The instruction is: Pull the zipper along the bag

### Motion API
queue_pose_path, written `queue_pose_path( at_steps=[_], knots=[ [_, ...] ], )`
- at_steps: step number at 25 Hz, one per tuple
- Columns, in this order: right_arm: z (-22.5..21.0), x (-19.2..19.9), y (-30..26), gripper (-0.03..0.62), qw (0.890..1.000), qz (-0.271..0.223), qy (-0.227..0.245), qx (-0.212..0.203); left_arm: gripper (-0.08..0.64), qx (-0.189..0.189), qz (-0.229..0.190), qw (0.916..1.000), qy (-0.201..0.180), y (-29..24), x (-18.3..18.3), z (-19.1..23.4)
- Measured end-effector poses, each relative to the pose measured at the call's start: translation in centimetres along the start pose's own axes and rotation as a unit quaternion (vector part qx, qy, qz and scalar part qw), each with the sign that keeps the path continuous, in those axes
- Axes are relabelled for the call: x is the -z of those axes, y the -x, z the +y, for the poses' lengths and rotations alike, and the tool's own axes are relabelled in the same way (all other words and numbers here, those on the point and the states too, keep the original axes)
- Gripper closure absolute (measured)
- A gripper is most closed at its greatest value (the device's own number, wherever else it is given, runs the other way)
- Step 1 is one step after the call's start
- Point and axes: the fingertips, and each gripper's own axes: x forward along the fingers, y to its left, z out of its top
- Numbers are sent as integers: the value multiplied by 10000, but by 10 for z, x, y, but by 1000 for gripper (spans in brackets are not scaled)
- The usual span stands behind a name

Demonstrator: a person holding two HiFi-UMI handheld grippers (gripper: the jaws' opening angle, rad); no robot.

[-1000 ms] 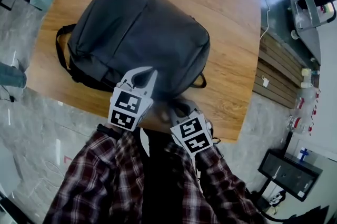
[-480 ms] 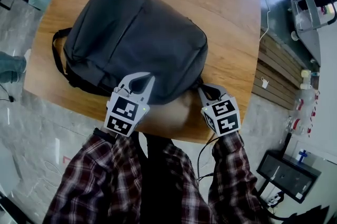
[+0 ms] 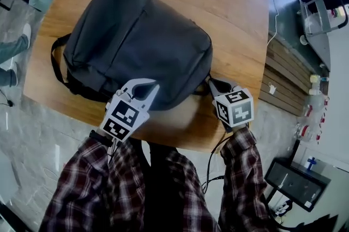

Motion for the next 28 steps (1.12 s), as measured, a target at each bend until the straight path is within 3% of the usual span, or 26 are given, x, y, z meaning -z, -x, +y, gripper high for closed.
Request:
queue_pose_path(
  at_steps=[3, 6, 8, 10, 12, 14, 18, 21, 28],
  knots=[
    [26, 12, 13, 584, 9998, -34, -57, -173, 551, 240, 367, 9963, -740, 1, 4, 14],
    [68, 25, 22, 584, 9988, -98, -132, -462, 551, 61, 811, 9876, -1341, 7, 3, 42],
    [101, 29, 25, 584, 9975, -159, -198, -664, 551, -349, 673, 9886, -1301, 19, -19, 59],
    [135, 31, 26, 584, 9957, -215, -262, -862, 551, -692, 194, 9930, -933, 31, -52, 62],
    [167, 29, 24, 584, 9931, -280, -353, -1083, 551, -691, -135, 9950, -704, 32, -76, 43],
    [193, 26, 21, 584, 9899, -321, -452, -1301, 551, -523, -222, 9953, -781, 22, -83, 13],
    [213, 25, 16, 584, 9878, -362, -494, -1432, 551, -510, 66, 9936, -1010, -2, -50, -13],
    [210, 35, 13, 584, 9902, -244, -150, -1364, 551, -594, 136, 9931, -1003, -3, -19, -12],
    [177, 42, 10, 583, 9938, -58, 382, -1040, 551, -599, -106, 9909, -1204, 5, -12, -11]
  ],
)
